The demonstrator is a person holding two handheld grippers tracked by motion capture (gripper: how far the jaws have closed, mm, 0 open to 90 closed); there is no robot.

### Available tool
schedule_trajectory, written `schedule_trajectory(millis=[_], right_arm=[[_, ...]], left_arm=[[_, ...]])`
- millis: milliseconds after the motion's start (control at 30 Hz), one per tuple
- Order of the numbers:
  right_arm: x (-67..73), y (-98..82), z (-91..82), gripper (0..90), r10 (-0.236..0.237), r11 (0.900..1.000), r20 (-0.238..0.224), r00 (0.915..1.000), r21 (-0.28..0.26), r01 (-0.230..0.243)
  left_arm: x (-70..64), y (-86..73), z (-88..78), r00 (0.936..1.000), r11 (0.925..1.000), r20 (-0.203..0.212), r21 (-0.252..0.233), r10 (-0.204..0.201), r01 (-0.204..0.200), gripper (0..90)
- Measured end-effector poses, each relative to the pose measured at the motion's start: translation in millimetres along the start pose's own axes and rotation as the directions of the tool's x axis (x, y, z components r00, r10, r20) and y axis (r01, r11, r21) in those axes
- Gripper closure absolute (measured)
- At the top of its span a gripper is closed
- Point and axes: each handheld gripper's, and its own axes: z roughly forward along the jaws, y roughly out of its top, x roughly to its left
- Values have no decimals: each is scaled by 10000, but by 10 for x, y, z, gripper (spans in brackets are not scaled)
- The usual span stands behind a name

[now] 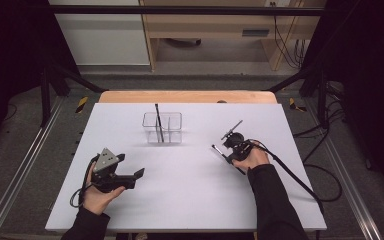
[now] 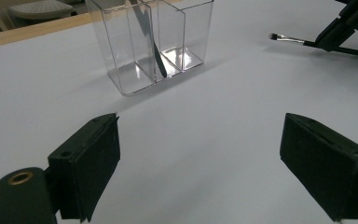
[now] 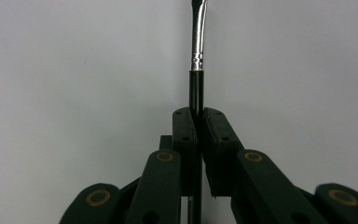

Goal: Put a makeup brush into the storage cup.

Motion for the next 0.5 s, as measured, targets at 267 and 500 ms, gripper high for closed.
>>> schedule_trajectory(millis=[267,500], right_arm=[[64,-64,-206,844,41,9928,-132,9999,-1199,-57],[142,-130,-342,843,17,9714,-305,9995,-2371,-88]], left_arm=[[-9,0,6,10000,10000,35,-17,-50,50,114],[-16,3,4,9999,9999,51,-66,-100,100,112]])
